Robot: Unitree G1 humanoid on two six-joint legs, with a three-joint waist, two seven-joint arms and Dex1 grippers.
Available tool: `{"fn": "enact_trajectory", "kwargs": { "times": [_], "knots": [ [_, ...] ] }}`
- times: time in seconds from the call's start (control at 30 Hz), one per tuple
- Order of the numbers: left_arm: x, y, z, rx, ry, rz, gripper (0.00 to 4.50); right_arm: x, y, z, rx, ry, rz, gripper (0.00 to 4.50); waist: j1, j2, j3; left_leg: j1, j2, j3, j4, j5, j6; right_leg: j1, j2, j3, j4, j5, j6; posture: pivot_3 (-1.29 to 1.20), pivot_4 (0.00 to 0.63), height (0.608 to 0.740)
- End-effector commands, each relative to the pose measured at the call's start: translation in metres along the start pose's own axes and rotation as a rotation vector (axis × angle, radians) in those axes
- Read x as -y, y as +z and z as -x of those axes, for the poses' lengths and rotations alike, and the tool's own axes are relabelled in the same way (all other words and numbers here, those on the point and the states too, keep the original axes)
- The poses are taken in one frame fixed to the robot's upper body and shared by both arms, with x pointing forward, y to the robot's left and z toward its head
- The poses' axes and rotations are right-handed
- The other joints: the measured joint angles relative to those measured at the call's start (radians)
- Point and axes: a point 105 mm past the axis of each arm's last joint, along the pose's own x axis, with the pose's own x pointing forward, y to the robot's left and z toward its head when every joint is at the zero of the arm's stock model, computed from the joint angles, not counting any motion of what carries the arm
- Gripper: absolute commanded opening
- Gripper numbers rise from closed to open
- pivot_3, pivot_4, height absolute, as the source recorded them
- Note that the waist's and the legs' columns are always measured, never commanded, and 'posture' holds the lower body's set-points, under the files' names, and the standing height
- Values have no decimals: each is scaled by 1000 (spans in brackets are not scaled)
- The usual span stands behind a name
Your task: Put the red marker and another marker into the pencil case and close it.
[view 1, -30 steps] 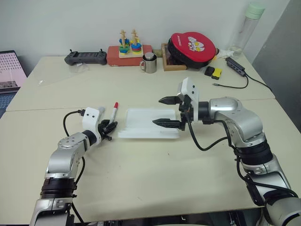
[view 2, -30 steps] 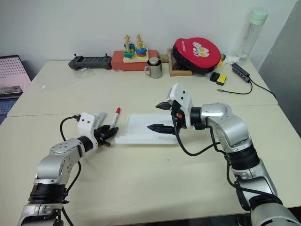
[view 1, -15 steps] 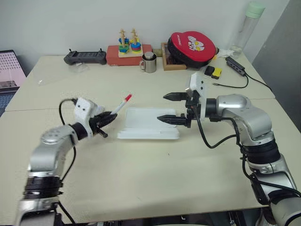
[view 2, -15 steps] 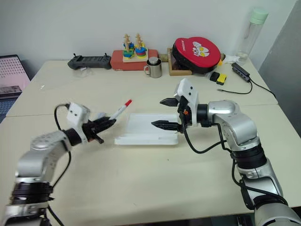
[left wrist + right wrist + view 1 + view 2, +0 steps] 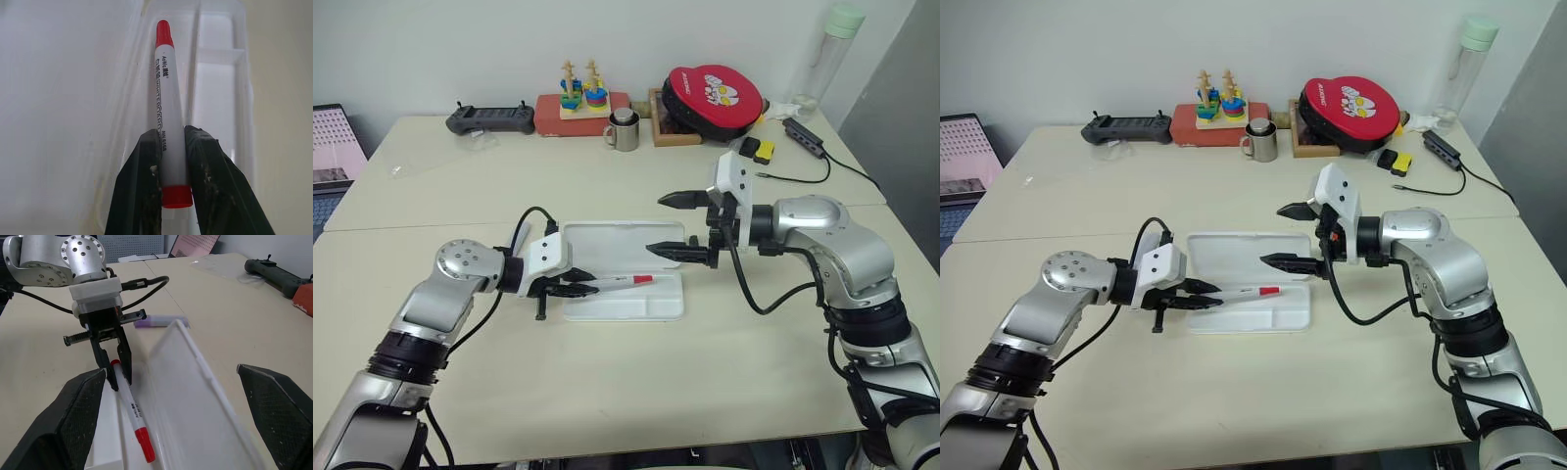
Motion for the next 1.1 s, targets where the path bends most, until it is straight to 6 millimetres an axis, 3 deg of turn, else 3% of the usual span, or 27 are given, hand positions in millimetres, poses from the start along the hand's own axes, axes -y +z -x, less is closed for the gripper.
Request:
{"fn": "enact_trajectory", "kwargs": {
  "times": [0.03, 0.43, 0.77, 0.93, 1.03, 1.1],
  "knots": [
    [-9, 7, 2, 11, 32, -58, 452, -2, 11, 7, 28, -20, 37, 4500, -2, 0, 0, 0, 0, 0, 0, 0, 0, 0, 0, 0, 0, 0, 0, 0, 150, 740],
    [-1, 1, -2, -3, -8, -93, 452, -4, 9, 6, 23, -8, 27, 4500, -3, 0, 0, 0, 0, 0, 0, 0, 0, 0, 0, 0, 0, 0, 0, 0, 150, 740],
    [0, 9, 1, 38, 4, -83, 2687, -6, 8, 6, 18, 7, 23, 4500, -3, 0, 0, 0, 0, 0, 0, 0, 0, 0, 0, 0, 0, 0, 0, 0, 150, 740],
    [1, 42, 17, 188, 62, 1, 3859, -6, 9, 6, 21, 15, 23, 4500, -3, 0, 0, 0, 0, 0, 0, 0, 0, 0, 0, 1, 0, 0, 0, 0, 150, 740],
    [0, 68, 40, 325, 156, 109, 4367, -6, 11, 8, 32, 19, 24, 4500, -4, 0, 0, 0, 1, 0, 0, 0, 0, 0, 0, 1, 0, 0, 0, 0, 150, 740],
    [-2, 76, 59, 390, 244, 187, 4455, -3, 16, 9, 53, 10, 26, 4500, -4, 0, 0, 0, 1, 0, 0, 0, 0, -1, 0, 1, 1, 0, 0, 0, 150, 740]
  ]
}}
